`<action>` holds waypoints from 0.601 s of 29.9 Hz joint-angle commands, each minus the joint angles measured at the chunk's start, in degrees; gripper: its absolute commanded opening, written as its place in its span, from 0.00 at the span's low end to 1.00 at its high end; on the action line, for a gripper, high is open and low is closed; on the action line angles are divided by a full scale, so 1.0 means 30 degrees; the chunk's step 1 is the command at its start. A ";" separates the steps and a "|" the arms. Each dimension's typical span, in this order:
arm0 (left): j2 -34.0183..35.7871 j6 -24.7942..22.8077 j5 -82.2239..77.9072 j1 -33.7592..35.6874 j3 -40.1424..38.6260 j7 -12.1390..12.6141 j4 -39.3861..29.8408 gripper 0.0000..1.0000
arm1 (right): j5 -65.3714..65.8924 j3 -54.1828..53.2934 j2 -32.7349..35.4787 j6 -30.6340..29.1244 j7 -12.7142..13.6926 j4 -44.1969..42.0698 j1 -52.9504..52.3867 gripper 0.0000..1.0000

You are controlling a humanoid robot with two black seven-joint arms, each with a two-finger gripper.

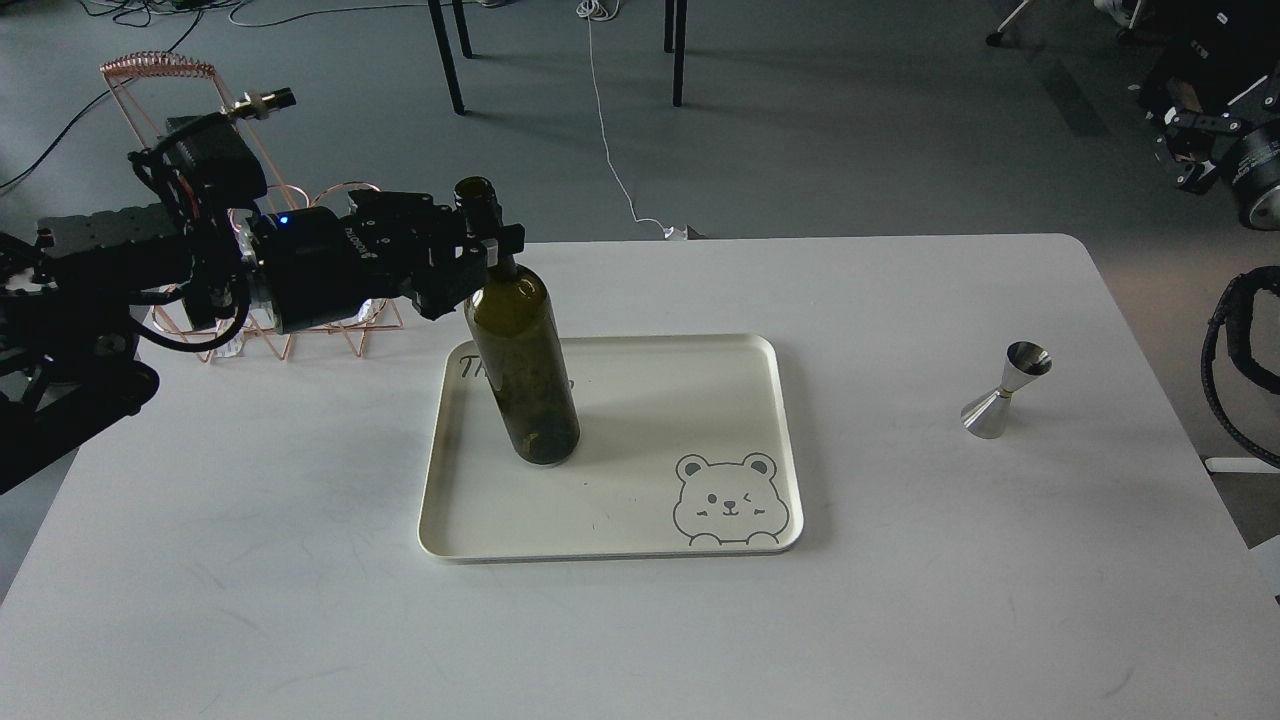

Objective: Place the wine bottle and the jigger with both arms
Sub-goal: 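Lift the wine bottle and carry it over the copper rack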

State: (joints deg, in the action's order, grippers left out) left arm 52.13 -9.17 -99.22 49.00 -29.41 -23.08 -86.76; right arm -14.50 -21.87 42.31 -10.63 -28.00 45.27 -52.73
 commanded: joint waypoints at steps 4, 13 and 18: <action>0.1664 -0.0137 0.1107 0.1332 -0.0744 -0.0160 -0.0053 0.22 | 0.0001 -0.0003 0.0047 -0.0002 0.0001 -0.0001 -0.0001 0.97; 0.3073 -0.0313 0.1960 0.3412 -0.0569 -0.0334 0.1877 0.22 | 0.0001 -0.0208 0.0018 -0.0002 0.0001 0.0029 -0.0001 0.97; 0.3015 -0.0313 0.1960 0.4116 -0.0422 -0.0599 0.4160 0.22 | 0.0001 -0.0326 0.0018 -0.0031 0.0001 0.0058 -0.0001 0.97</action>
State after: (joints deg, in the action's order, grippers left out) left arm 61.28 -10.11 -93.34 60.62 -30.85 -24.60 -78.13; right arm -14.50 -22.78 42.37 -10.63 -28.00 45.42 -52.73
